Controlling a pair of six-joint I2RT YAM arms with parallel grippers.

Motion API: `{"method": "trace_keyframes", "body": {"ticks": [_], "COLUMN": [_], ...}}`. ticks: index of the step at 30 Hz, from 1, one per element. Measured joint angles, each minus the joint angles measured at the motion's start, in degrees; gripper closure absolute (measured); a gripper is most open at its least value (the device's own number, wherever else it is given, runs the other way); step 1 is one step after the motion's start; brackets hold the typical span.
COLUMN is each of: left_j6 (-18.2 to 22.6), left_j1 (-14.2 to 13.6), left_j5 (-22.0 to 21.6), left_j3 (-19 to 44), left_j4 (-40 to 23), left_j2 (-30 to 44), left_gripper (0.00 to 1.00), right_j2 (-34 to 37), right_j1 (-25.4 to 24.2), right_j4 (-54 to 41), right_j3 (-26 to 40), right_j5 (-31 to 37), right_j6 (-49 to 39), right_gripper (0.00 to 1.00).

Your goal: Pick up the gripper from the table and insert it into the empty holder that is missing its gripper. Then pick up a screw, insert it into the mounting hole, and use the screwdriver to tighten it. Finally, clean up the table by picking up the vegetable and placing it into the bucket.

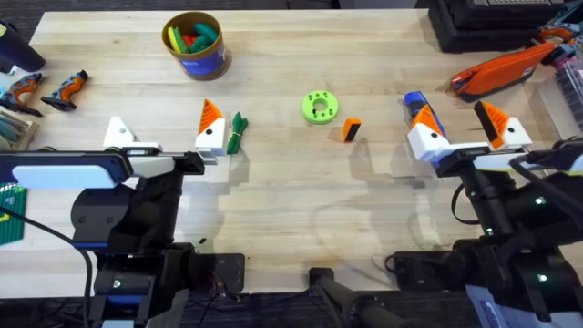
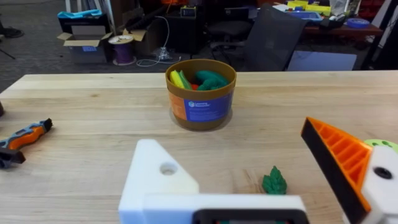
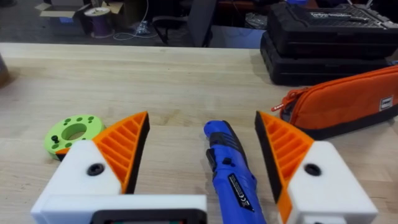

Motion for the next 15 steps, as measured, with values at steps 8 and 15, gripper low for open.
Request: {"method": "trace_keyframes", "body": {"ticks": [8, 15], "left_j6": [0.00, -0.22], "left_j1": [0.00, 0.00], "left_j5": [-0.04, -0.11], "left_j3": [0.00, 0.28], "left_j4": [0.21, 3.40], "left_j2": [-0.02, -0.02], "left_gripper": [0.015, 0.015], "right_j2": [0.00, 0.00], "right_j1": [0.00, 0.02], "right_j4": [-0.09, 6.76], "right_j3": [0.02, 0.02], "right_j5": [0.00, -0.30], "right_j6": [0.00, 0.34], "right_gripper": [0.025, 0.024]}}
